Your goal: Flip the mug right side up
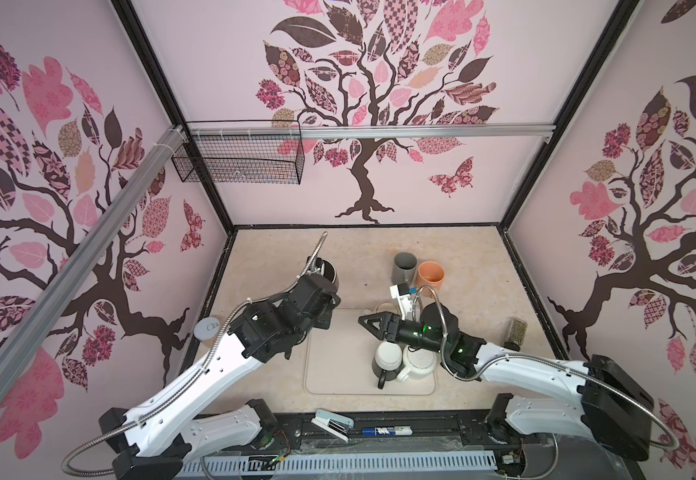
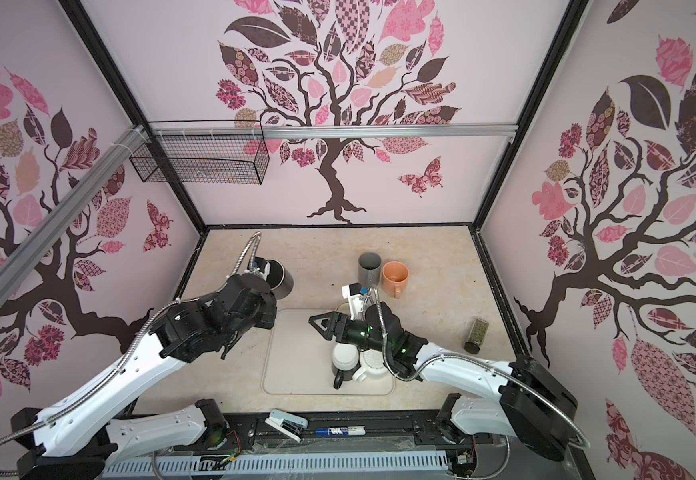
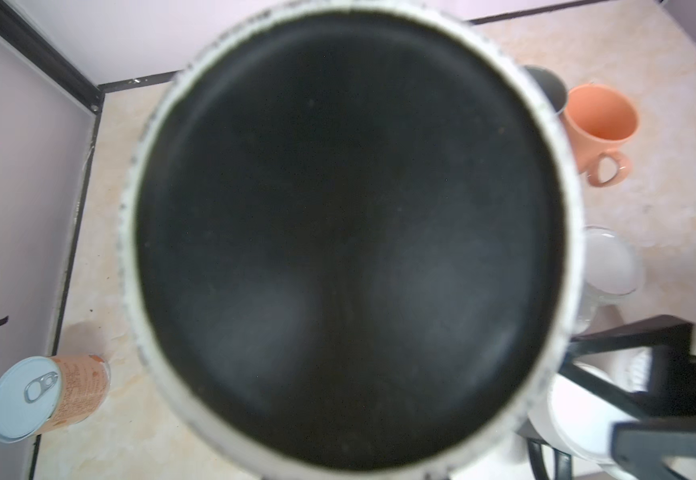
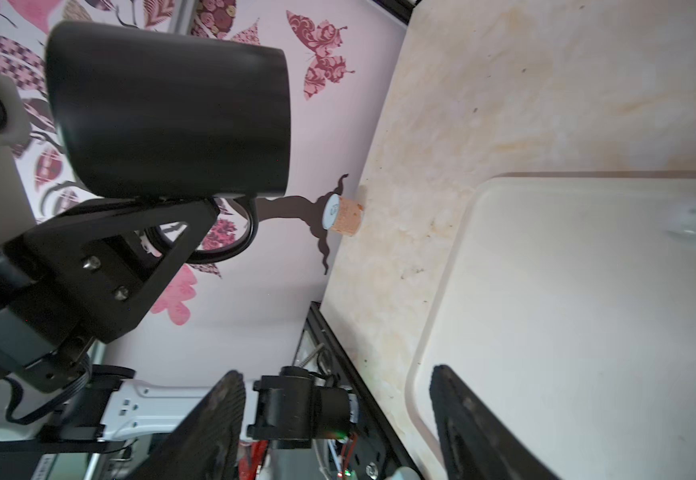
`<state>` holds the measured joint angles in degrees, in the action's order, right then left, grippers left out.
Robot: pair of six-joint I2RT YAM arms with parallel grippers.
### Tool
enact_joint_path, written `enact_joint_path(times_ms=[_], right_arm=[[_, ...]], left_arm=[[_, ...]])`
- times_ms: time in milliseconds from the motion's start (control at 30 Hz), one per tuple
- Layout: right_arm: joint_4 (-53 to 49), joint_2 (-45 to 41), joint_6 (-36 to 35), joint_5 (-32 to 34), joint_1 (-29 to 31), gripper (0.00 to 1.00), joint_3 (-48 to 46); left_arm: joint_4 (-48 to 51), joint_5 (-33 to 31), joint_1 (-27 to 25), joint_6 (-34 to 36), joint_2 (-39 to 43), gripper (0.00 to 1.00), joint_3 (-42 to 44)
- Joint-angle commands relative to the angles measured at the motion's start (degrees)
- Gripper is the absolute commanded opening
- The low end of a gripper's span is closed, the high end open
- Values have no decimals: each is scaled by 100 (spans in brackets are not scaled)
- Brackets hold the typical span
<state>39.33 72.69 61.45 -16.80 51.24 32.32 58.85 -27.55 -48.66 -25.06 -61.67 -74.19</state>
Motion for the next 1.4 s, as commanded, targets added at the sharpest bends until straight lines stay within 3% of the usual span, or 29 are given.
enact_joint_path(times_ms=[0,300,500,967,1367], right_arm=[[2131,618,1037,-338,10,72,150],[5980,2833,2956,-122,18,60,310],[5990,2989,2549,-17,129,57,484],[6003,2893,2671,270,135,50,762],[5999,2901,2726,-184,134,48,1400]], left_arm=[[-234,319,24,2,-67,0,-571],[-195,507,50,-46,-396,0,-936],[-126,541,67,-69,-519,0,-1060],[-370,864,135,-282,-583,0,-1299],[-611,1028,172,-518,-420,0,-1371]])
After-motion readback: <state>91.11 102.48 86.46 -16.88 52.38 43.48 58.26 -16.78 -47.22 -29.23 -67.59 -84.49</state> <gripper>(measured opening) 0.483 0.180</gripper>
